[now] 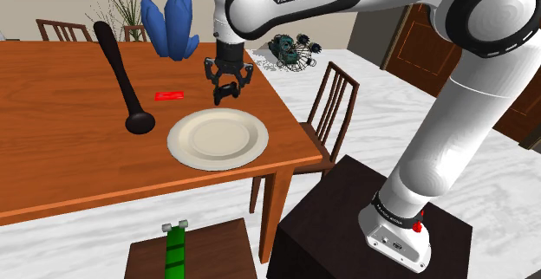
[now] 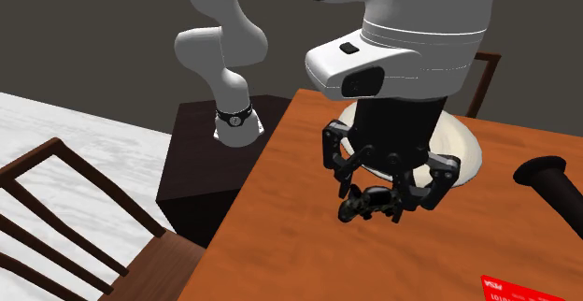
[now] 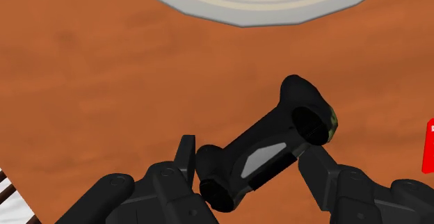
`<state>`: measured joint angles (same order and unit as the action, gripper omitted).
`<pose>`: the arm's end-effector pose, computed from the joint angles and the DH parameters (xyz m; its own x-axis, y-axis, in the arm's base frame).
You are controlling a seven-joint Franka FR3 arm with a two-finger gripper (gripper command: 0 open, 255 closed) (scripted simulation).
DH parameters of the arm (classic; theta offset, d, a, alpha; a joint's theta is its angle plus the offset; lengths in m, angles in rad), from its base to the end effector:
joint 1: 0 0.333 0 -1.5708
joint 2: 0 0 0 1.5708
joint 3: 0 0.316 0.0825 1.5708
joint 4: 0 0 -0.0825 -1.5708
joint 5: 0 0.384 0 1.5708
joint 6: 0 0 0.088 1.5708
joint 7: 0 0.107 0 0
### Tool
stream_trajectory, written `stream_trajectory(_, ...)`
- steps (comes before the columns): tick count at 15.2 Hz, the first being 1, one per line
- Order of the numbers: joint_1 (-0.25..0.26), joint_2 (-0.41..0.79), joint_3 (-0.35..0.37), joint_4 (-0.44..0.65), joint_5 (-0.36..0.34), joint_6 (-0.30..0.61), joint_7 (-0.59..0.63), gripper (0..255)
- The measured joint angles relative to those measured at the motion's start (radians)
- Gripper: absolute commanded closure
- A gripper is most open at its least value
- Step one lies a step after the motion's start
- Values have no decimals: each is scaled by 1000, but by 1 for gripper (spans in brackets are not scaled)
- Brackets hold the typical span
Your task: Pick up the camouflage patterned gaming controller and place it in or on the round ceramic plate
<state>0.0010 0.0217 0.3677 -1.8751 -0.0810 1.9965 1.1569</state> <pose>0.5410 0.2022 0.5056 0.7194 -0.6869 0.1033 -0.6844 -0.7264 -0.0638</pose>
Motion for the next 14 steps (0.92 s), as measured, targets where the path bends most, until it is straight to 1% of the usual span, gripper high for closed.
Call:
stream_trajectory(4, 0, -1, 0, 4, 1, -6, 0, 255)
stream_trajectory(14, 1, -8, 1, 125, 7, -133, -11, 255)
